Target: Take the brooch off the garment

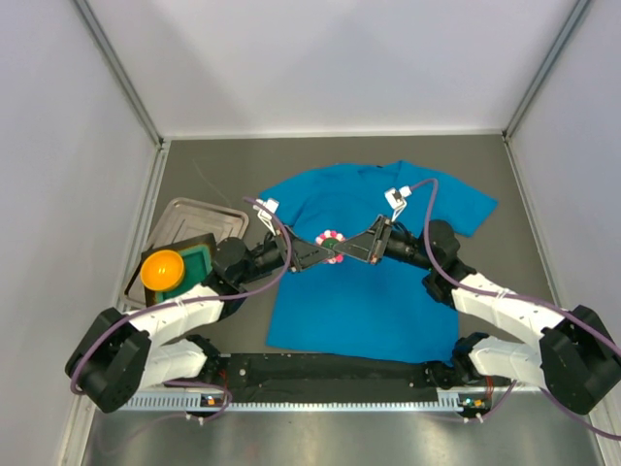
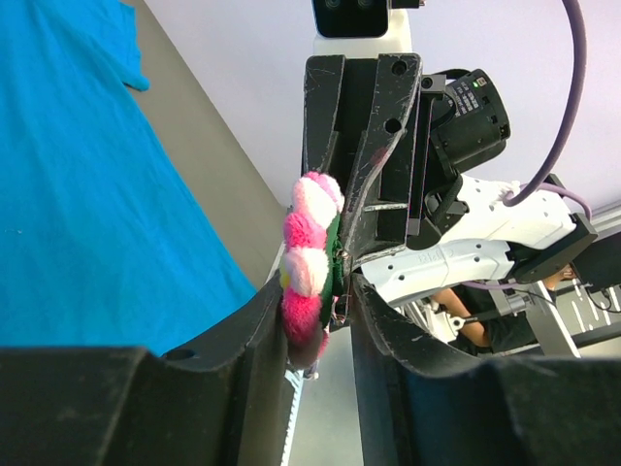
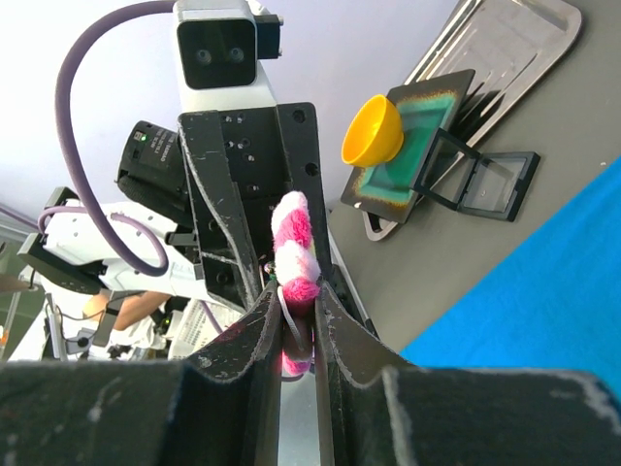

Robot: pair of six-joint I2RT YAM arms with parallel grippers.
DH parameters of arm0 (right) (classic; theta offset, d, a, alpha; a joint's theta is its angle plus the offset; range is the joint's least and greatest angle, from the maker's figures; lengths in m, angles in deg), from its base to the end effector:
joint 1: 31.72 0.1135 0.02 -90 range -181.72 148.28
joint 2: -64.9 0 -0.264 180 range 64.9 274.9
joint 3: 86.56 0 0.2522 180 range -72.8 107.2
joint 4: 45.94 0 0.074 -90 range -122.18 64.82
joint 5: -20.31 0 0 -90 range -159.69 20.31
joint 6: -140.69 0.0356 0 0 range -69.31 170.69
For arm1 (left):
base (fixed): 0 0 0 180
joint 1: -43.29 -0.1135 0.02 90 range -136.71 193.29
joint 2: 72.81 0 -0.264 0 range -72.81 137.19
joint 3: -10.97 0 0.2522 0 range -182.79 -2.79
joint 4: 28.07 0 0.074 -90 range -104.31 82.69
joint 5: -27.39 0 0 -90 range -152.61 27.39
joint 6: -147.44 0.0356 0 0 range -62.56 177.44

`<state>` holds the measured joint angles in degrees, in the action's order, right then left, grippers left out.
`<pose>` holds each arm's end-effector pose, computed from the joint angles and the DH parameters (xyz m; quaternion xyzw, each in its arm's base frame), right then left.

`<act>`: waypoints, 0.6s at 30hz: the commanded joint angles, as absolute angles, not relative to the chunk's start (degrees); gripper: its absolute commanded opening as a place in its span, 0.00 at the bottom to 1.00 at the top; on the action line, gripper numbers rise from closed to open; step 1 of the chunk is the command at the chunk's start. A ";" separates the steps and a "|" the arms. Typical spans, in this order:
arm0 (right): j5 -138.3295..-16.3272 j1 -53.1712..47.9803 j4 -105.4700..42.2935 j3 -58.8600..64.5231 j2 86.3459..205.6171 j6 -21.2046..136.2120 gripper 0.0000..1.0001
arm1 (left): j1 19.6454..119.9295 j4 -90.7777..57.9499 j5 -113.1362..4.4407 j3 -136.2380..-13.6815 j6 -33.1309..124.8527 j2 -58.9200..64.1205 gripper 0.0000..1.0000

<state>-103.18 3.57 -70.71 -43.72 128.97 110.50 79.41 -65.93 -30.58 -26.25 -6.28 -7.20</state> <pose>0.1871 0.1565 0.2660 -0.0659 0.6855 0.6480 0.3253 0.1792 -0.1541 0.2512 0.0563 0.6535 -0.6760 0.3358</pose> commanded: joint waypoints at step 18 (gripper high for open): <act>-102.12 4.49 -71.30 -42.57 126.51 108.70 0.00 | 80.90 -66.17 -30.44 -27.93 -5.14 -6.89 0.51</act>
